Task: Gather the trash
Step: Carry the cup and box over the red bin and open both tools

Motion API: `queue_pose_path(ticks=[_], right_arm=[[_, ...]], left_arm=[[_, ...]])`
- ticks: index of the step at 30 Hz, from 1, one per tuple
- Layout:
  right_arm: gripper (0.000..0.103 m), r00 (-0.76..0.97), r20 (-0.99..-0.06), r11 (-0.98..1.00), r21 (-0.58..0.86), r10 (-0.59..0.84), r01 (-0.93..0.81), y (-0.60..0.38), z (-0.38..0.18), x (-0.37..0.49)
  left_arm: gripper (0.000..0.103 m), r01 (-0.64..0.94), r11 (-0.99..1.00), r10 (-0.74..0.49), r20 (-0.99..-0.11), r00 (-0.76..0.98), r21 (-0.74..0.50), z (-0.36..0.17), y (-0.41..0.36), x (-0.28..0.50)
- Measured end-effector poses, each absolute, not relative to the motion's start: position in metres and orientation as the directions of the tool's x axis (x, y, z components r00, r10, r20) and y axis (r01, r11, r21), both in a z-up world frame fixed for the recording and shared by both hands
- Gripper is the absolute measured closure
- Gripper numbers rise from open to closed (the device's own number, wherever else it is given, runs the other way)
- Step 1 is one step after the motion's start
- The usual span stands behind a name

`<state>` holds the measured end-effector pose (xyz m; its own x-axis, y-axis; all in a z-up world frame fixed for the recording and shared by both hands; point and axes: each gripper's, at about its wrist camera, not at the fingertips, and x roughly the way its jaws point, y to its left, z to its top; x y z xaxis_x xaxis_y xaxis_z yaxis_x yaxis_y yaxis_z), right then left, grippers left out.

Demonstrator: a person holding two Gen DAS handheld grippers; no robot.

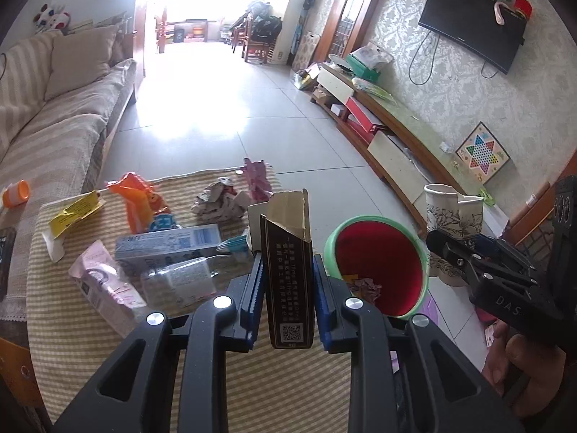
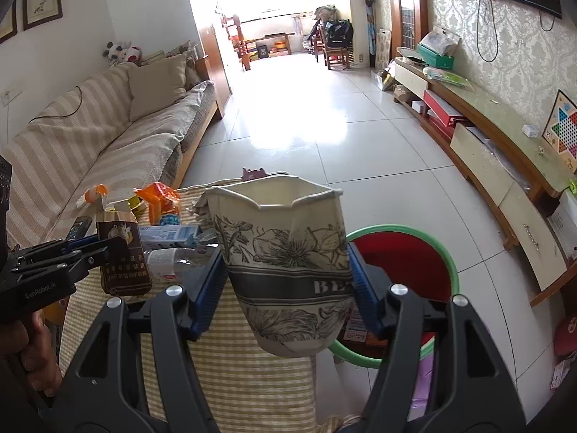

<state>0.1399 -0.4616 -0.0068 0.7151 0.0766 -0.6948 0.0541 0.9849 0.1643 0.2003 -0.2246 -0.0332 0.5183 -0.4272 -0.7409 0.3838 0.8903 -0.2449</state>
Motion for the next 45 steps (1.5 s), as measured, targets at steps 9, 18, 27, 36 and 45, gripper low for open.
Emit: queue_pose_path(ticks=[9,18,27,36,45], right_arm=[[0.041,0.711,-0.704,0.971,0.167,-0.004,0.171,-0.529,-0.015,0.139],[0.041,0.691,-0.722,0.952,0.179,-0.045,0.249,-0.579,-0.033,0.136],[0.041,0.672,-0.738,0.94,0.189,-0.054,0.284,-0.602,-0.05,0.139],[0.04,0.663,-0.747,0.938,0.196,-0.047,0.287,-0.607,-0.059,0.146],[0.023,0.644,-0.763,0.94,0.177,-0.056,0.291,-0.607,-0.063,0.153]], left_arm=[[0.081,0.501,0.828,-0.5,-0.736,0.456,-0.252,-0.037,-0.303,0.212],[0.081,0.569,0.779,-0.539,-0.746,0.392,-0.264,-0.049,-0.366,0.223],[0.08,0.602,0.749,-0.557,-0.755,0.346,-0.277,-0.063,-0.406,0.234],[0.079,0.615,0.727,-0.577,-0.758,0.305,-0.305,-0.073,-0.419,0.24],[0.044,0.6,0.719,-0.62,-0.713,0.328,-0.35,-0.066,-0.408,0.244]])
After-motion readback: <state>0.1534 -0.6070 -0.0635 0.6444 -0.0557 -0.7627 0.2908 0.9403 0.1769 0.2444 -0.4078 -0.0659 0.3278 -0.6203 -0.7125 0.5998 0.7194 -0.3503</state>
